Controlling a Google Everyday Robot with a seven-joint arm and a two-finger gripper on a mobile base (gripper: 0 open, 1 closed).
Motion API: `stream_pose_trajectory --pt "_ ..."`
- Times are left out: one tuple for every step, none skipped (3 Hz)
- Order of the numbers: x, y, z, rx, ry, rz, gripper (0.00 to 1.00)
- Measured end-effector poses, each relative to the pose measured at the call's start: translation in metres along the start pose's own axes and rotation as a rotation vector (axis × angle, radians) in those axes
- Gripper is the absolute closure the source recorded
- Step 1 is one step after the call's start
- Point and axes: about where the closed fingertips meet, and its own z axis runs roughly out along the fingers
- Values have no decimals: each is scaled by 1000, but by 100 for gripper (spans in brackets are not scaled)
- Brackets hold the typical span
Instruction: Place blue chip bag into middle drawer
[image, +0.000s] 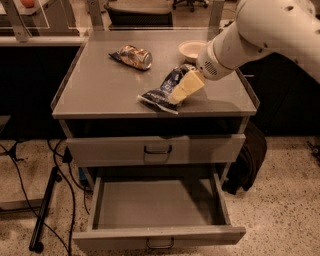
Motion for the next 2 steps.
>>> stream_pose_trajectory --pt "-4 -5 26 -8 -8 23 0" --pt "-6 -9 49 -17 -11 45 0"
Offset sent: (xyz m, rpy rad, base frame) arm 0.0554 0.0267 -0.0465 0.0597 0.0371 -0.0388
